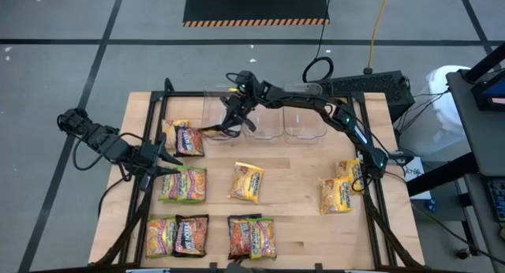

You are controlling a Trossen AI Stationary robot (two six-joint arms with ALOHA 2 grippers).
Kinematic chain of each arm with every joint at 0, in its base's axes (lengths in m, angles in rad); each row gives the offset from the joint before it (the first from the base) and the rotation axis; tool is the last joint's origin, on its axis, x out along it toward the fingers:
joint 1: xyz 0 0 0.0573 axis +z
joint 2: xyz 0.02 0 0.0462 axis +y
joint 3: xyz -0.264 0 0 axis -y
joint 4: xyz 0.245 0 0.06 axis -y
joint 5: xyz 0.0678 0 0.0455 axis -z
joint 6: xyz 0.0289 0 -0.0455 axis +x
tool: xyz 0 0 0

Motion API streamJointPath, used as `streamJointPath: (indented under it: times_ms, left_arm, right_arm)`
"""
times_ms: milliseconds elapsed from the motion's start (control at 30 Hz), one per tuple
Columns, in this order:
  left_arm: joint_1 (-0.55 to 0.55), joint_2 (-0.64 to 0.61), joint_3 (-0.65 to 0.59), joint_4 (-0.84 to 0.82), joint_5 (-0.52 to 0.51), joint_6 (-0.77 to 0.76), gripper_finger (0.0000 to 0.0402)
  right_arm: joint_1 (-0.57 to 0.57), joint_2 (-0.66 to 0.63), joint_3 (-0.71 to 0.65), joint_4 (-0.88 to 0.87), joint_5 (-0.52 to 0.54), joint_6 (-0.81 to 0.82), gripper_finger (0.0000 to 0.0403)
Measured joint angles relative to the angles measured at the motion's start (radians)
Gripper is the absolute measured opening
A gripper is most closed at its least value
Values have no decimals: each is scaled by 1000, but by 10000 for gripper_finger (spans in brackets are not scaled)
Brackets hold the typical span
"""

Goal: Sort Maruchan noodles
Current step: Put the black noodle pack into the left transparent bin

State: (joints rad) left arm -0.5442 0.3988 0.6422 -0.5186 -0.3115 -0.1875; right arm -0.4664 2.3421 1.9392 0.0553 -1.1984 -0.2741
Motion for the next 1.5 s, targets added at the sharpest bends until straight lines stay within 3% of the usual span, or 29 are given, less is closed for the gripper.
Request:
streamJointPath:
  times_ms: [333,467,733,1033,1200,1500]
  left_arm:
    - [0,0,0,0,0,2,122]
    - [0,0,0,0,0,2,122]
    - [0,0,0,0,0,2,122]
    - [0,0,0,0,0,1,122]
    - [0,0,0,0,0,3,122]
    - [0,0,0,0,0,3,122]
  right_arm:
    - [-26,0,0,-31,5,-1,0]
    - [-27,0,0,-33,120,41,0]
    - [-20,0,-1,-52,153,48,0]
    - [25,-2,-38,-142,161,-64,0]
    - [43,-3,-90,-129,275,-138,0]
    - [43,-10,-95,-105,313,-132,0]
